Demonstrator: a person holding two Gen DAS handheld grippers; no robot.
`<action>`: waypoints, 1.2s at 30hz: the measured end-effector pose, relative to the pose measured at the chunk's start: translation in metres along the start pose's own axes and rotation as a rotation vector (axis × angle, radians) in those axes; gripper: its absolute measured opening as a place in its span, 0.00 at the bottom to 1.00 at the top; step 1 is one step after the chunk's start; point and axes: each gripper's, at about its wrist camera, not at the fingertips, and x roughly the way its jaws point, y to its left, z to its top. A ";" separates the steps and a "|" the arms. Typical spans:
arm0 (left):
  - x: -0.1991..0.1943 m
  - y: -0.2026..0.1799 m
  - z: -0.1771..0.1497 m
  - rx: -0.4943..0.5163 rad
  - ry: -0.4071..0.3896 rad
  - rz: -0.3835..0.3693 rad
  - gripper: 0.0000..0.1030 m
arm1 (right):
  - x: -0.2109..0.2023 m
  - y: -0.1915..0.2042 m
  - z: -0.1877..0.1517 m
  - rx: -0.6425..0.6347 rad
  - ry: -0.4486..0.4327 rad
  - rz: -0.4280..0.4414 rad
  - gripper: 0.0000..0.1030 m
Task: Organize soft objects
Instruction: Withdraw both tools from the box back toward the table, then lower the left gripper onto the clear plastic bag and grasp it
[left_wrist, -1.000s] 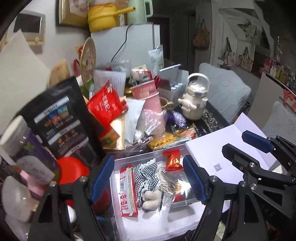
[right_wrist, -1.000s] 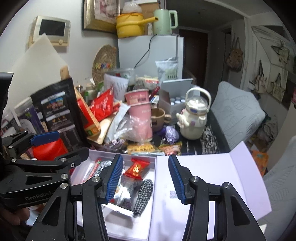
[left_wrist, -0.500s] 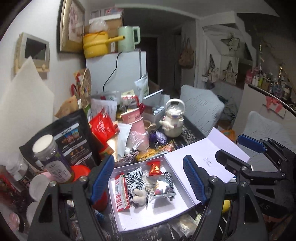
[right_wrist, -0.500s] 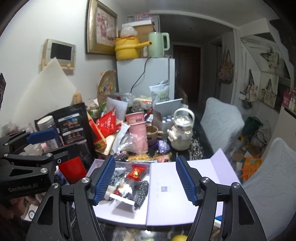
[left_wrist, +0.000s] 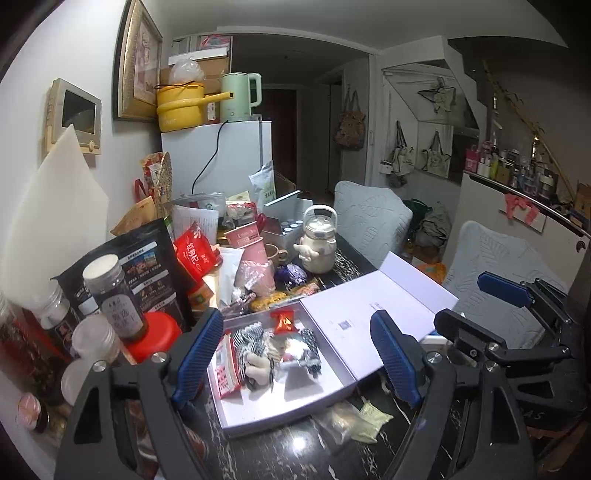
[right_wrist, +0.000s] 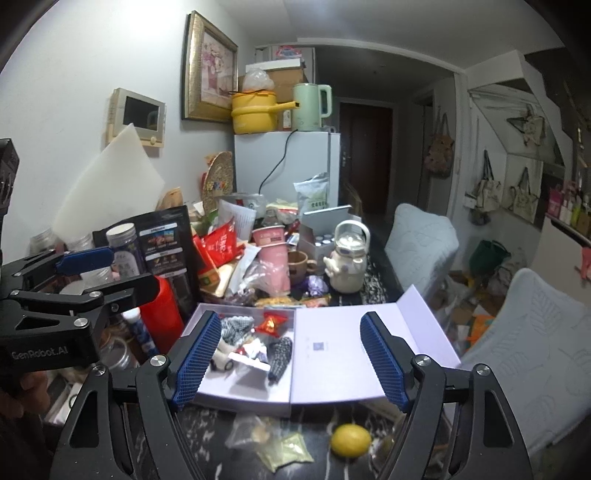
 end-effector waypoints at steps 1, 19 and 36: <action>-0.003 -0.001 -0.003 0.002 0.002 -0.003 0.80 | -0.004 0.001 -0.002 -0.002 -0.003 -0.003 0.76; -0.035 0.006 -0.066 -0.039 0.080 -0.071 0.80 | -0.042 0.025 -0.069 0.022 0.063 0.006 0.77; -0.010 0.015 -0.134 -0.066 0.234 -0.099 0.80 | -0.010 0.034 -0.141 0.091 0.228 0.032 0.77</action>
